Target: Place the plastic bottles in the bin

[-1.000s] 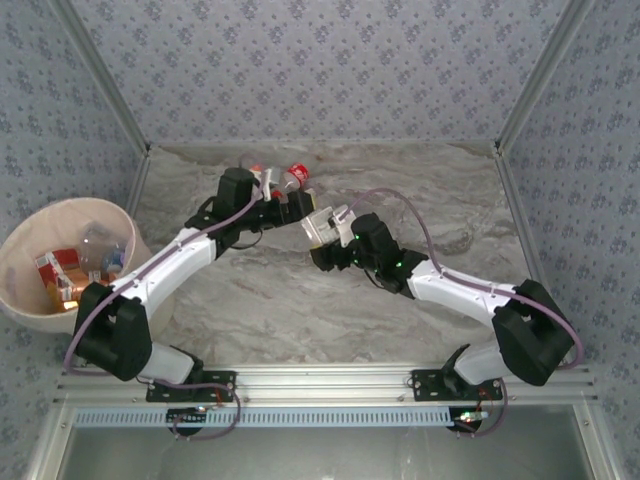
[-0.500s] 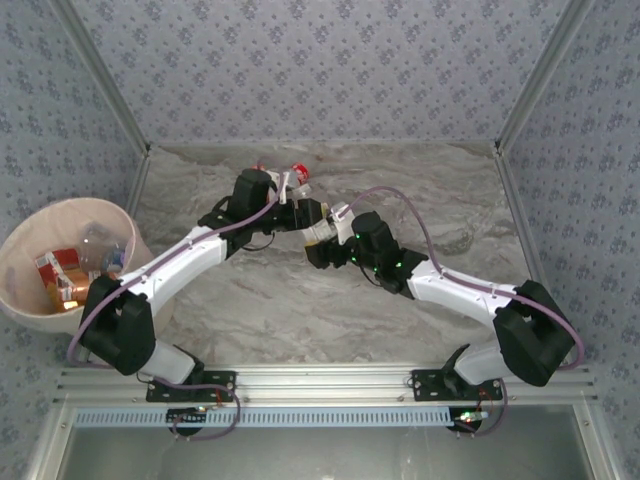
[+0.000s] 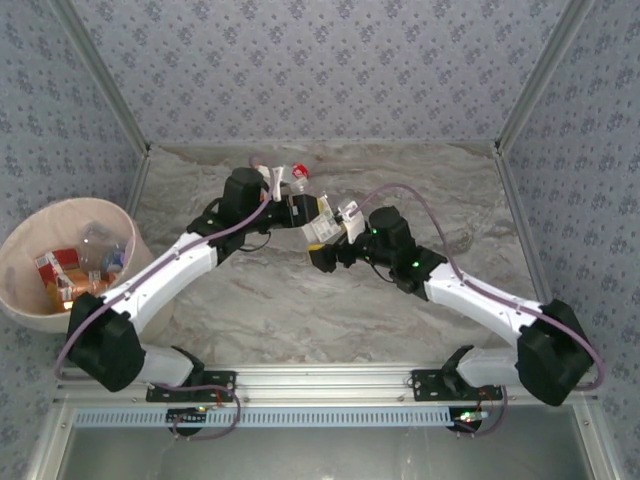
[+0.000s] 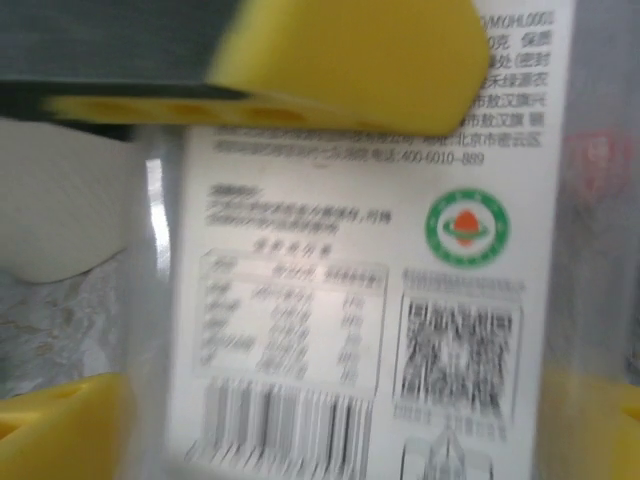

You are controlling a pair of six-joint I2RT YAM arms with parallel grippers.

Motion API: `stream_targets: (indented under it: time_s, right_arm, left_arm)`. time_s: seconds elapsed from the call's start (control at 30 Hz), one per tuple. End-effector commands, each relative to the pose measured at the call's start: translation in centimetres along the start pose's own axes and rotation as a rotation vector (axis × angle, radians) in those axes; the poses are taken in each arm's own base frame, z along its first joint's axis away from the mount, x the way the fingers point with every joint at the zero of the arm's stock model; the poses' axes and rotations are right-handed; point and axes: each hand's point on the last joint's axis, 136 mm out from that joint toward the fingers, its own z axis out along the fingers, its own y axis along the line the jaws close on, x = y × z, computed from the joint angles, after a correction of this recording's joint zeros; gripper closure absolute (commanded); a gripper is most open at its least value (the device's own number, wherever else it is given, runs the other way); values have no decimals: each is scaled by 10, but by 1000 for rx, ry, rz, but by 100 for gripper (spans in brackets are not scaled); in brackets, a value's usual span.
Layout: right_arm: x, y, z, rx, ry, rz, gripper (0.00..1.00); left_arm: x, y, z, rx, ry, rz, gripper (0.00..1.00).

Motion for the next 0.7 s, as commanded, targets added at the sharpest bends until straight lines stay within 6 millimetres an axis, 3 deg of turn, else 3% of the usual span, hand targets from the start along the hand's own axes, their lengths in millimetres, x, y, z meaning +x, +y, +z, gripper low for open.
stream_targets:
  time_s: [0.0,0.1,0.2,0.33,0.43,0.67]
  right_arm:
    - [2,17,-20,-90,14,-81,0]
    - [-2,-9,-33,44,-19,-76,0]
    - [-8,-60,-49,306,-99,12,0]
    - [10,-121,-74,612,-120,181,0]
    - [26,-141,-81,711,-100,263,0]
    - [34,-151,-74,730,-76,317,0]
  left_arm:
    - [-27,22,-15,-119,-117,25,54]
    - [-40,25,-32,-170,-163,47,54]
    - [-54,26,-56,-246,-224,88,54]
    - [-74,25,-95,-366,-307,152,54]
    - [-86,23,-124,-444,-362,194,54]
    - [-111,19,-201,-646,-525,260,54]
